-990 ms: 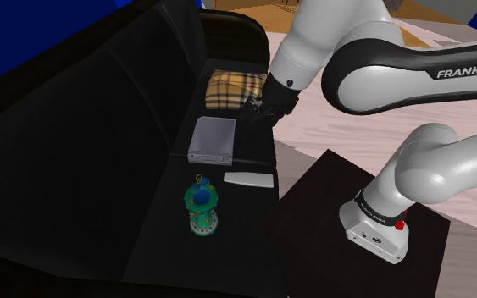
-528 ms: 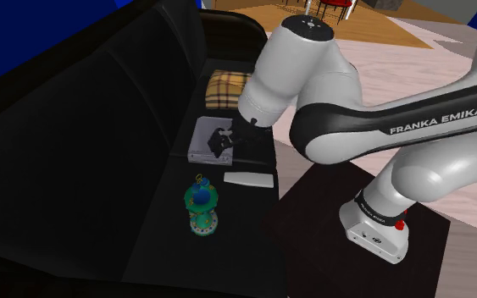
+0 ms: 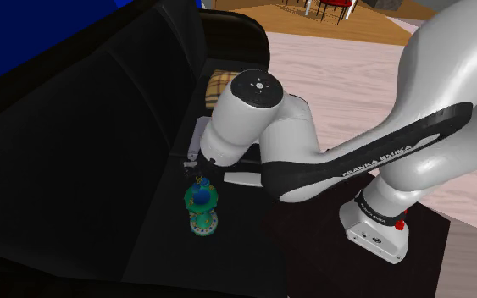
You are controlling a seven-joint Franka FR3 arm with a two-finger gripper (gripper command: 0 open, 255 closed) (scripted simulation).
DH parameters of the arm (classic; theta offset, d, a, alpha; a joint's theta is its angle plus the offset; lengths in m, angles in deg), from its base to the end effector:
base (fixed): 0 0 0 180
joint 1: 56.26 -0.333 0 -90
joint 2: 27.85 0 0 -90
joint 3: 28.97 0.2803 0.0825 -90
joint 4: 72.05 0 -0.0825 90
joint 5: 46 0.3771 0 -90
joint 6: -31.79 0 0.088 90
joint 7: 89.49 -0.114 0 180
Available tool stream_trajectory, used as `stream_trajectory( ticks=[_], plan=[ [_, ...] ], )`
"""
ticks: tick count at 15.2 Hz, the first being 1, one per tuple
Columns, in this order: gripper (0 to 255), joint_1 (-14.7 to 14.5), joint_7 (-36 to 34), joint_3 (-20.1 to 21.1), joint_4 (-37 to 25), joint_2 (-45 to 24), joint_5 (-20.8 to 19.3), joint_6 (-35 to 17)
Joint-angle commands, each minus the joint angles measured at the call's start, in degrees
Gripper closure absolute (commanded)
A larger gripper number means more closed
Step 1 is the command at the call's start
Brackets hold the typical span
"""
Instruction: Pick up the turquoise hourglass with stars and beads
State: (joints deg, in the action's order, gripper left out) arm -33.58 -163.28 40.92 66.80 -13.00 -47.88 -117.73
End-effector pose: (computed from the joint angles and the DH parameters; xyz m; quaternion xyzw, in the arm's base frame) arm 0.3448 0.3653 0.3333 -0.9611 0.2023 -0.1803 0.0529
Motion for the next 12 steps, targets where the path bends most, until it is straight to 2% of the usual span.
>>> stream_trajectory(
  ticks=[1,4,7,8,9,10,12],
  plan=[
    [0,6.4,-4.7,6.8,-1.1,-2.6,-4.6,-1.4],
    [0,13.5,-7.6,13.8,-0.5,-4.2,-8.0,-3.5],
    [0,23.1,-9.3,23.4,0.1,-4.5,-9.6,-5.7],
    [0,24.9,-9.0,25.2,0.2,-4.2,-9.0,-6.2],
    [0,24.8,-8.8,25.1,0.2,-4.0,-8.7,-6.3],
    [255,24.7,-8.8,25.1,0.2,-4.0,-8.7,-6.3],
    [255,24.6,-8.8,25.0,0.2,-4.0,-8.7,-6.3]
  ],
)
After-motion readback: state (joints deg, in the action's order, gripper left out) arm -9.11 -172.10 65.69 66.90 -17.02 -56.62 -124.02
